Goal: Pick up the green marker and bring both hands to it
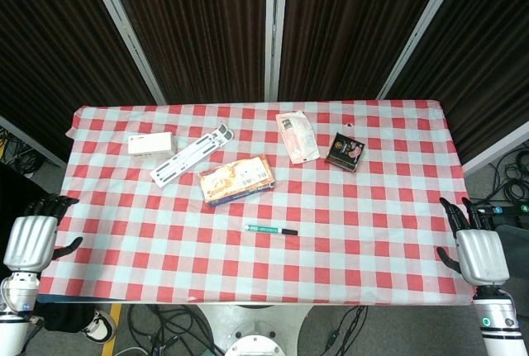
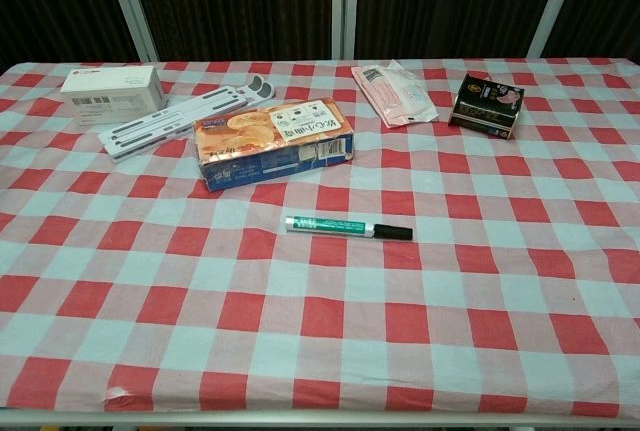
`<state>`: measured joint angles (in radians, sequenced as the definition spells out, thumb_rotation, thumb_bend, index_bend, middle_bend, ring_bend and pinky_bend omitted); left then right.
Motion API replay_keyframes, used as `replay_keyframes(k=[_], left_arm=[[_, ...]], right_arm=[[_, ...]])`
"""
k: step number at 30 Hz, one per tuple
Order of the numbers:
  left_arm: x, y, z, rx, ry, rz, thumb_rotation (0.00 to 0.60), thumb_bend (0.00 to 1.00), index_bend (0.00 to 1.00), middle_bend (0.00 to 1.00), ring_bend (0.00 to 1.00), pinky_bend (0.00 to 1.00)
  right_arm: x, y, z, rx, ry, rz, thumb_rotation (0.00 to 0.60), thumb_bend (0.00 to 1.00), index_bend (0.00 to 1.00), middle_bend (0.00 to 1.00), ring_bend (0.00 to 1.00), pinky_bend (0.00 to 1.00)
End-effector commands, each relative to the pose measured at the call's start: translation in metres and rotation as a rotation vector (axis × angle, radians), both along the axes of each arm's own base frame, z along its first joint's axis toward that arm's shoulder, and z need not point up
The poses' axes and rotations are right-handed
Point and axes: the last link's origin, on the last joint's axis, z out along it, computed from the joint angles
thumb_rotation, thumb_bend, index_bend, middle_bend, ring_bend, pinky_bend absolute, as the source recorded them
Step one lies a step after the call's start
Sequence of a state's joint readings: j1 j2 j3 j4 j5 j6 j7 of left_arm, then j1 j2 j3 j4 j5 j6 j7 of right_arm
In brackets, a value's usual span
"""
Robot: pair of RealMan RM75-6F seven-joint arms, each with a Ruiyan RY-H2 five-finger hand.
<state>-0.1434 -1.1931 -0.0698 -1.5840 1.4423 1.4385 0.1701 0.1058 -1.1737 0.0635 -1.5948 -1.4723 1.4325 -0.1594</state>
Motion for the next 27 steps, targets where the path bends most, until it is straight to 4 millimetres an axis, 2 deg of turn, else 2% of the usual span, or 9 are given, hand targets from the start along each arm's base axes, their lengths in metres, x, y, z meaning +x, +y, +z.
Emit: replay_keyframes(k=[1, 10, 17, 23, 27], left_arm=[[0.0, 0.0, 0.0, 0.0, -0.001, -0.001, 0.6, 0.16, 0.25, 0.25, 0.17, 0.26], [0.004, 0.001, 0.002, 0.002, -0.008, -0.015, 0.6, 0.16, 0.25, 0.25, 0.17, 0.27], [0.017, 0.012, -0.001, -0.005, -0.005, -0.075, 0.6, 0.16, 0.27, 0.26, 0.17, 0.3], [0.046, 0.039, -0.005, -0.05, -0.012, -0.12, 0.6, 0.16, 0.27, 0.27, 0.17, 0.32], [0.074, 0.057, -0.019, -0.093, -0.051, -0.164, 0.6, 0.16, 0.3, 0.3, 0.19, 0.36]], right_arm=[[0.0, 0.0, 0.0, 0.0, 0.002, -0.002, 0.6, 0.11, 0.05, 0.19, 0.02, 0.19], [0.001, 0.0, 0.005, -0.016, -0.005, 0.004, 0.6, 0.11, 0.06, 0.19, 0.02, 0.19], [0.003, -0.003, 0.005, -0.008, -0.006, 0.003, 0.6, 0.11, 0.06, 0.19, 0.02, 0.19], [0.008, -0.006, 0.005, -0.013, -0.018, 0.011, 0.6, 0.11, 0.06, 0.19, 0.02, 0.19], [0.011, -0.009, 0.0, 0.001, -0.011, 0.02, 0.6, 0.11, 0.06, 0.19, 0.02, 0.19]])
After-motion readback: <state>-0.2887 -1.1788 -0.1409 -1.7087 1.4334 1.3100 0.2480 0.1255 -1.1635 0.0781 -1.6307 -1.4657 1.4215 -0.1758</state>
